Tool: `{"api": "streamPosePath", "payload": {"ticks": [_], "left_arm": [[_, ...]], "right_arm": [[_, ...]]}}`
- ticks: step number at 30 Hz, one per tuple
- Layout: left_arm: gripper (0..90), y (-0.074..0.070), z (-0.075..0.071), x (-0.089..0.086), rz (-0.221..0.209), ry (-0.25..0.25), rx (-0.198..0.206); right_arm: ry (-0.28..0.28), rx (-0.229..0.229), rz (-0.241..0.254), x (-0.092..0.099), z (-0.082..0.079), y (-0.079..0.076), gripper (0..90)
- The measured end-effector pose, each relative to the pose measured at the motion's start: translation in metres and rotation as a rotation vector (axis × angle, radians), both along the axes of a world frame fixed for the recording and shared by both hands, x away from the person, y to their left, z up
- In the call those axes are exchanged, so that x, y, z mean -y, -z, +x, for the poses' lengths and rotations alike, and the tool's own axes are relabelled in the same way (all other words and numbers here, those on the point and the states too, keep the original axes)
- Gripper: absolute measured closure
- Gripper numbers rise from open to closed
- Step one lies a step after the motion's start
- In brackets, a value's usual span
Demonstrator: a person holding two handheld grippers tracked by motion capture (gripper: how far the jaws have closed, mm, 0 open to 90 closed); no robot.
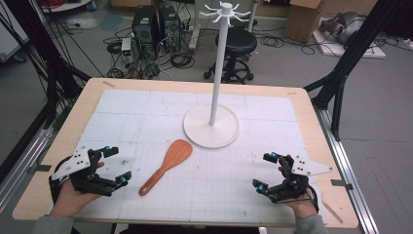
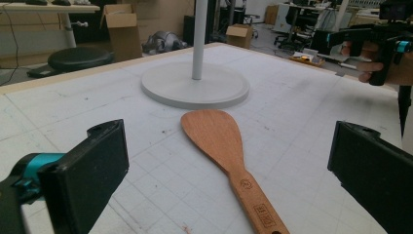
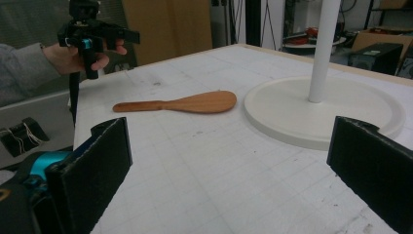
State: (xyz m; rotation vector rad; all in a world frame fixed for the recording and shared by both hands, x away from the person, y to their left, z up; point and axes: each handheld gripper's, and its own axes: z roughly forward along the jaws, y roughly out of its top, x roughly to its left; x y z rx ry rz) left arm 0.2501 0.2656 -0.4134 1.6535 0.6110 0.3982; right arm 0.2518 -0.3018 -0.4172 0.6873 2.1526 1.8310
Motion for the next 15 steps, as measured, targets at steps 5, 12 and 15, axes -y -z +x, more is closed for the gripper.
{"api": "streamPosePath", "payload": {"ticks": [5, 12, 15], "left_arm": [[1.7, -0.0001, -0.0001, -0.0001, -0.002, 0.000, 0.004], [1.7, -0.0007, 0.0002, 0.0009, 0.000, 0.005, -0.002], [1.7, -0.0013, 0.0004, 0.0017, 0.006, 0.002, 0.001]], "right_arm": [[-0.004, -0.003, -0.007, -0.0008, 0.0002, 0.0007, 1.1], [-0.002, -0.001, -0.009, -0.0009, 0.0012, 0.0013, 1.1], [-0.003, -0.012, -0.011, -0.0012, 0.0006, 0.0016, 1.1]]}}
